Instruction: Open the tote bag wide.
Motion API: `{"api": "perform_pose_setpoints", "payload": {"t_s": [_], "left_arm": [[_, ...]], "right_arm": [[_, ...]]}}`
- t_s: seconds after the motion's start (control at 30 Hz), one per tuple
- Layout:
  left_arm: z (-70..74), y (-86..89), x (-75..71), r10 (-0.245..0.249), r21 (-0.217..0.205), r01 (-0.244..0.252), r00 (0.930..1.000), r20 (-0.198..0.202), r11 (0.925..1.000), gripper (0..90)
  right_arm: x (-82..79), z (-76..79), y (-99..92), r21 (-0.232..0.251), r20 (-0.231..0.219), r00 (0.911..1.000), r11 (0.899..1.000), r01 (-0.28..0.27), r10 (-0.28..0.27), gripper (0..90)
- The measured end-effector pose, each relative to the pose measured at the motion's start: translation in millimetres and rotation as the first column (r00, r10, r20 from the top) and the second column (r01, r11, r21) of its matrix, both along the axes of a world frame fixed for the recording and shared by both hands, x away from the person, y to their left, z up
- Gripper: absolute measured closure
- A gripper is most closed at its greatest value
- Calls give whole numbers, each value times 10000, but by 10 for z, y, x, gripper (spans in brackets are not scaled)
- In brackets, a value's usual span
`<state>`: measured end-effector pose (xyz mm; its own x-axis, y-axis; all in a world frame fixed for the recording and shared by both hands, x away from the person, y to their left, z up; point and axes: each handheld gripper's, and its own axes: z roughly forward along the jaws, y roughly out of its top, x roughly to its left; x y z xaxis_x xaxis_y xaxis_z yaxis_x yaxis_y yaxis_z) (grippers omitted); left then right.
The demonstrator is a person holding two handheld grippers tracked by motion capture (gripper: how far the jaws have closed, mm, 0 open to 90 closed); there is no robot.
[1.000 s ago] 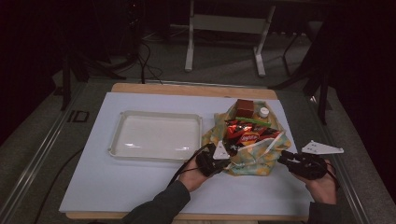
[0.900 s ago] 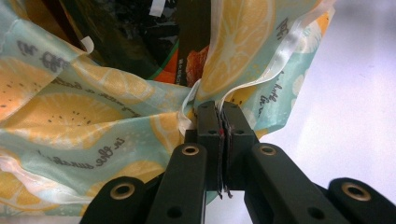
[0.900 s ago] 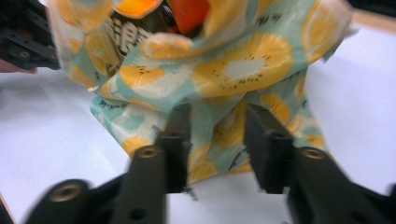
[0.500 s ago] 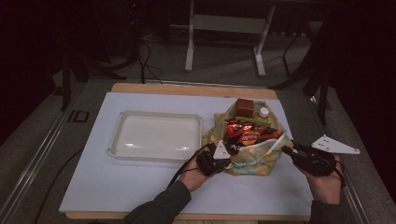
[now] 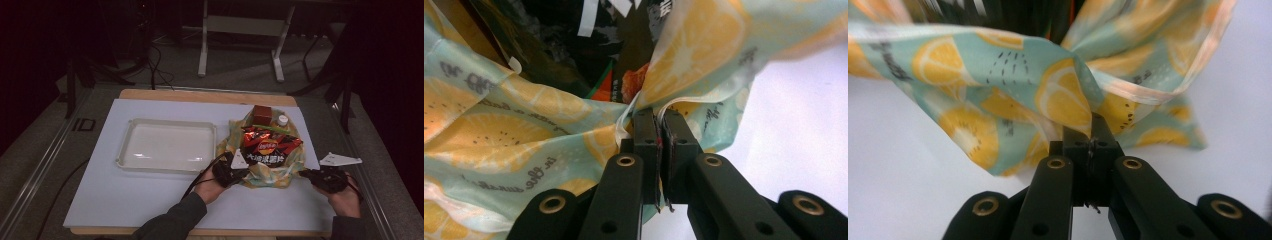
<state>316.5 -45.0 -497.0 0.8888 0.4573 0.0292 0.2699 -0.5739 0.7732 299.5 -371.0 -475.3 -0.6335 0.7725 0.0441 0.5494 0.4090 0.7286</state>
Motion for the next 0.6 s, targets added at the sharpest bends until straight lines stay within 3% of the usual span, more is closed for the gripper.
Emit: {"api": "perform_pose_setpoints", "payload": {"t_s": [0.07, 0.17, 0.47, 0.6], "left_arm": [[-21, -11, 26, 91, 64, -90, 10000, -36, 9999, 860], [-47, -8, 67, 273, 121, -271, 9996, -125, 9996, 860], [-56, 28, 104, 734, 359, -733, 9973, -30, 9967, 843], [-57, 64, 108, 776, 331, -774, 9970, -71, 9965, 827]], "right_arm": [[44, -81, 33, -260, -342, 9994, 9997, -31, 22, 898], [52, -98, 25, -344, -462, 9989, 9994, 49, -65, 893], [-37, 80, -121, 34, -76, 9994, 9994, 344, -343, 636], [-68, 126, -180, -10, -108, 9991, 9992, 405, -405, 596]]}}
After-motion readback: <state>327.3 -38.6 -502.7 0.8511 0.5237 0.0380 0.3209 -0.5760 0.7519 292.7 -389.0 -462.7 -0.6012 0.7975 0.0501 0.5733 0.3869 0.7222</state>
